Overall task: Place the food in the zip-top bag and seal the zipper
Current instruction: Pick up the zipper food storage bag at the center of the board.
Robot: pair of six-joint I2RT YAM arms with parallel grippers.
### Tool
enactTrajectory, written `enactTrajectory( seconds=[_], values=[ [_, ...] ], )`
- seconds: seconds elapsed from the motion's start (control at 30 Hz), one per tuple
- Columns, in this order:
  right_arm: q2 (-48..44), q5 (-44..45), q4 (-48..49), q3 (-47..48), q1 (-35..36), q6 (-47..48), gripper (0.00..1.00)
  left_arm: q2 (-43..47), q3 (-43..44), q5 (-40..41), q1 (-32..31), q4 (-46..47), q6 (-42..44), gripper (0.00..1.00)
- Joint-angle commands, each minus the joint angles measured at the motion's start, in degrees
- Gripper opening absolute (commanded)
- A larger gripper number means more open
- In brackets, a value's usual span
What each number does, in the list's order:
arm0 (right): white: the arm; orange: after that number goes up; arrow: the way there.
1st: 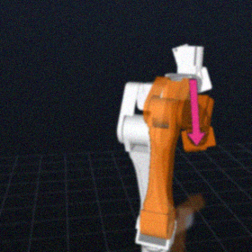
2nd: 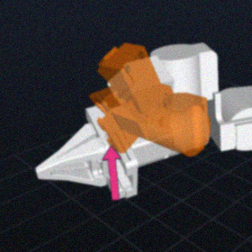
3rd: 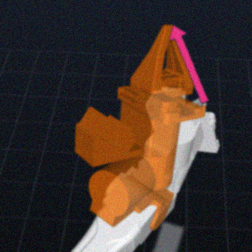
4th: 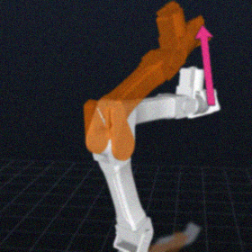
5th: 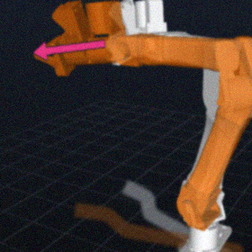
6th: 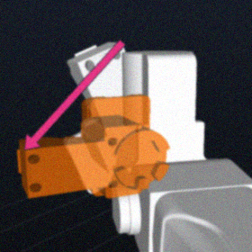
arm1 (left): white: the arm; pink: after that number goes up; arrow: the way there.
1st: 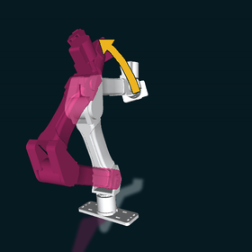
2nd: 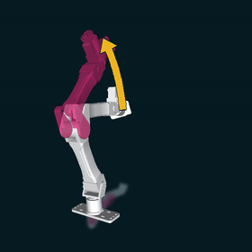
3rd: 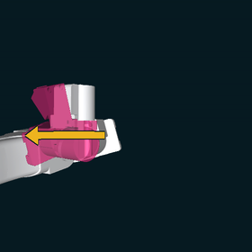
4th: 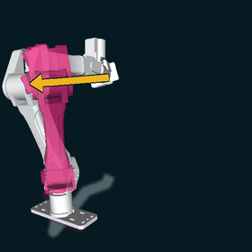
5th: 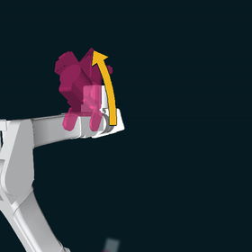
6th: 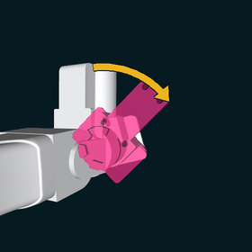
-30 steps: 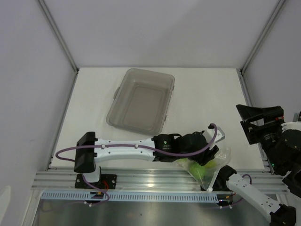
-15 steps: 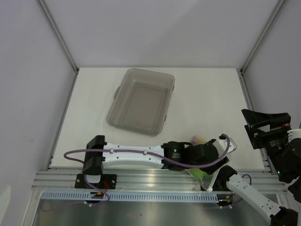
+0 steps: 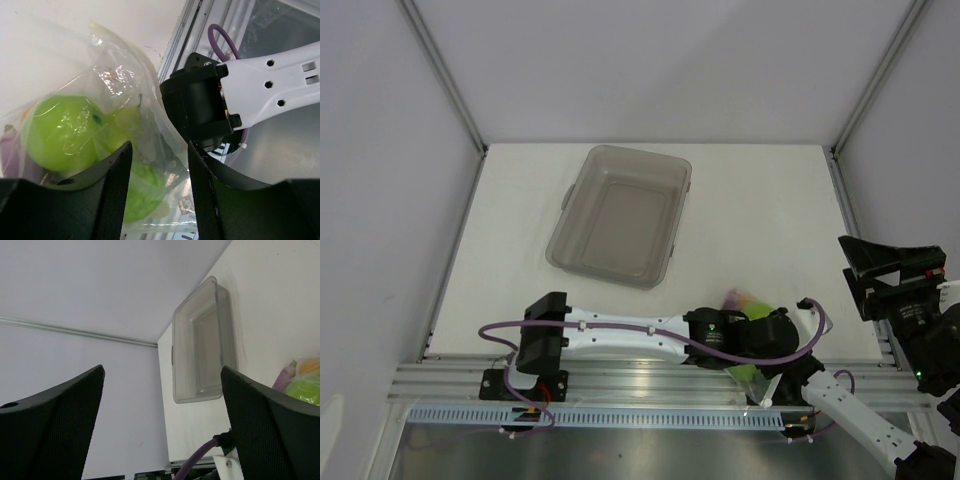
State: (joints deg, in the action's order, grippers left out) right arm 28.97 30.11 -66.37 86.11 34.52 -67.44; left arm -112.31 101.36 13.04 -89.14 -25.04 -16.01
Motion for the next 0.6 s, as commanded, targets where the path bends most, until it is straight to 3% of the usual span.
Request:
enactTrajectory(
  seconds=[0.0,0.57],
  values=[
    [-0.58,0.65,-0.6,0.12,0.28,-0.32,0.99,-1.59,3.14,-1.08,-0.42,-2.03,-0.69,0.51],
    [-1.2,-0.49,0.27,-1.91,0.28,-0.5,0.99,0.78,0.77,0.85,-1.12,-0.02,-2.98,0.52]
  ],
)
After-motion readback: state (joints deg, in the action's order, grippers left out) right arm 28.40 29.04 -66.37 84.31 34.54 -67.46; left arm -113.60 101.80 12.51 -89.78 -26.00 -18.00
